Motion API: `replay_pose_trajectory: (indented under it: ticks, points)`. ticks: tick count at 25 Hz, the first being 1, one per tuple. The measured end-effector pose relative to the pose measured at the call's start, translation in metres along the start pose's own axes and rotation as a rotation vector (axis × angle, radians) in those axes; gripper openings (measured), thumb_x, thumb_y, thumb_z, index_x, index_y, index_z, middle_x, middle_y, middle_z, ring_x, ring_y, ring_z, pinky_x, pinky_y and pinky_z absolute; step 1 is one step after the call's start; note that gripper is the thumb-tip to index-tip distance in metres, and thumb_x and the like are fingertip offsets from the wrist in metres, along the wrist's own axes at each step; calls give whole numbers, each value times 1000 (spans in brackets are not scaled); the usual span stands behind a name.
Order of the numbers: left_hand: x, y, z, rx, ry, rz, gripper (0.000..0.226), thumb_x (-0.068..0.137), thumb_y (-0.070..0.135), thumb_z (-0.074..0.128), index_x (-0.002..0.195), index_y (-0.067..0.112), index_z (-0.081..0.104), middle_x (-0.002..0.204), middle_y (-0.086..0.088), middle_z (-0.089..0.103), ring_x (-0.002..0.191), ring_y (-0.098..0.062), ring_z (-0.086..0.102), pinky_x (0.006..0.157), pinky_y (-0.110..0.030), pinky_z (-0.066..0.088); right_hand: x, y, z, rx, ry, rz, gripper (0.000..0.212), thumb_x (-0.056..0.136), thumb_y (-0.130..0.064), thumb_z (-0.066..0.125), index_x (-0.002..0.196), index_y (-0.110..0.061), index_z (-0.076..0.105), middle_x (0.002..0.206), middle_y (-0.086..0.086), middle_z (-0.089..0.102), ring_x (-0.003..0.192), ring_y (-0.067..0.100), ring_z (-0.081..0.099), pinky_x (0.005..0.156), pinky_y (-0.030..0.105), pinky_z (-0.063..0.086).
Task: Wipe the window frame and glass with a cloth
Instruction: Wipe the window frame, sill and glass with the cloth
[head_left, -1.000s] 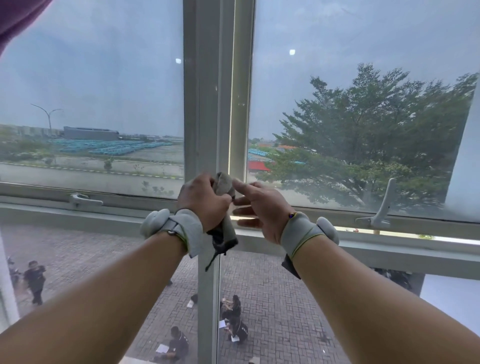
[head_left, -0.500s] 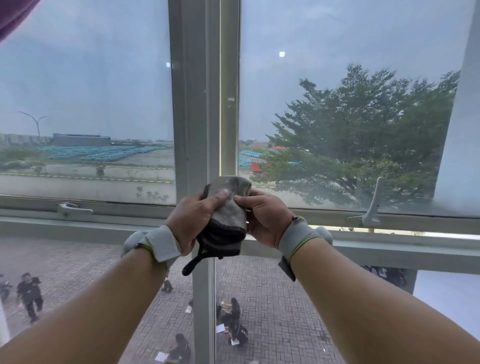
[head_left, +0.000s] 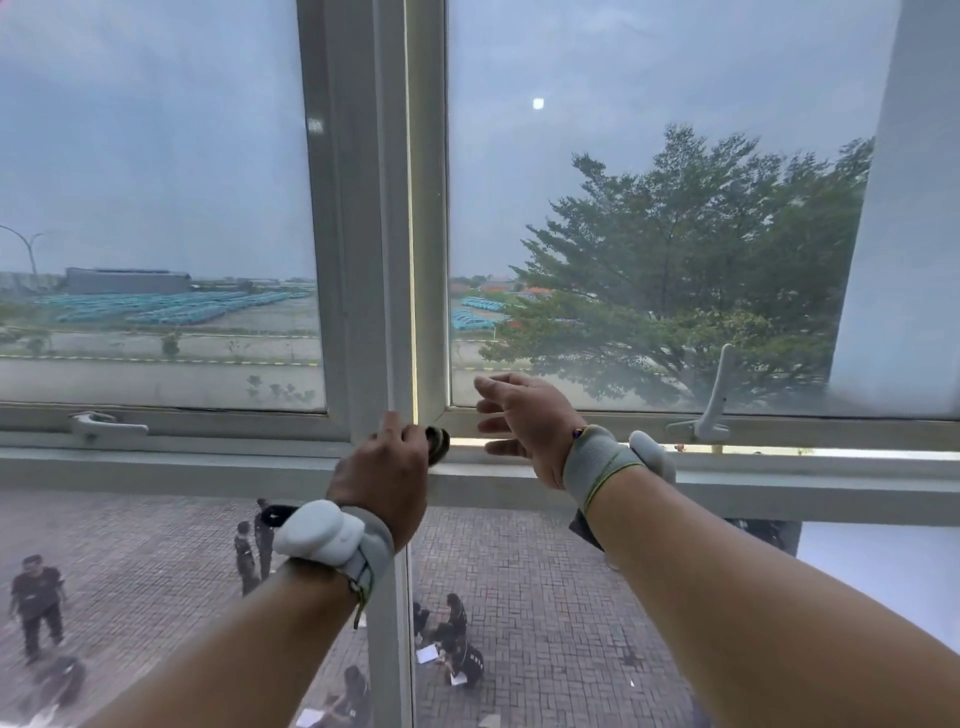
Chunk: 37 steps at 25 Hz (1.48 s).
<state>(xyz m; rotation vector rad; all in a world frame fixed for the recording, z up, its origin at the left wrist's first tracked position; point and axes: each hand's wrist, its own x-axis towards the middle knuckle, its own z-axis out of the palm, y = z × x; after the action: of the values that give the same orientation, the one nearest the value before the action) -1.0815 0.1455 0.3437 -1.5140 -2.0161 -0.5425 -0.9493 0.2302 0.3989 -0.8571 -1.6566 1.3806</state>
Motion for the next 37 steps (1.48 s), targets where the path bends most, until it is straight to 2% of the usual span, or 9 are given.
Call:
replay_pose_trajectory:
  ticks: [2,5,8,10,14,20,23,31,37]
  points:
    - [0,7,14,-8,-29,22,20,85,13,52,103,8,60,101,-10,54,82,-31,62,66,-38,52,0,2,-6,-38,16,-19,24,92,-35,60,104,-15,63,111,9,63,90,20,61,79,40,56]
    - [5,15,26,-8,15,21,13,75,17,65,83,8,69,81,-10,63,78,-31,57,65,-35,48,0,4,-14,-94,24,-32,26,93,-38,58,104,-15,64,107,8,64,92,21,61,83,41,55]
    - [12,36,24,-127,35,53,11,75,24,66,75,13,71,69,-5,66,70,-30,58,66,-34,46,-2,4,-33,-139,31,-6,35,96,-43,49,109,-14,63,113,9,64,104,26,61,89,42,52]
    - [13,55,22,-179,56,87,9,75,23,65,74,15,69,70,-3,68,71,-29,58,67,-34,45,-5,2,-47,-145,27,9,41,98,-46,43,111,-14,63,112,9,64,108,26,59,92,42,49]
    - [11,100,25,-254,66,180,15,73,23,58,73,13,68,69,-6,69,71,-31,58,66,-35,47,-14,4,-87,-174,56,9,49,99,-49,36,106,-12,66,102,7,65,98,23,59,89,40,48]
    - [13,170,25,-314,62,231,22,86,23,49,95,12,66,94,-6,69,95,-27,55,81,-33,43,-32,9,-168,-256,109,3,53,99,-51,33,102,-11,67,102,10,68,99,25,59,92,43,47]
    - [16,234,22,-326,43,254,24,90,26,47,100,12,64,100,-5,67,99,-25,53,83,-32,42,-49,11,-237,-304,133,2,52,100,-52,30,98,-14,67,102,9,68,100,25,59,92,42,46]
    - [23,384,19,-363,9,250,23,90,25,47,96,13,65,99,-6,67,99,-25,52,81,-32,40,-85,-1,-390,-393,247,-2,55,100,-52,30,104,-9,66,101,10,67,97,22,58,89,38,46]
    - [27,477,25,-459,24,301,21,90,25,48,95,13,65,97,-5,68,97,-25,53,77,-31,39,-97,0,-464,-460,347,-76,56,97,-57,31,102,-15,67,102,6,68,101,22,60,100,44,44]
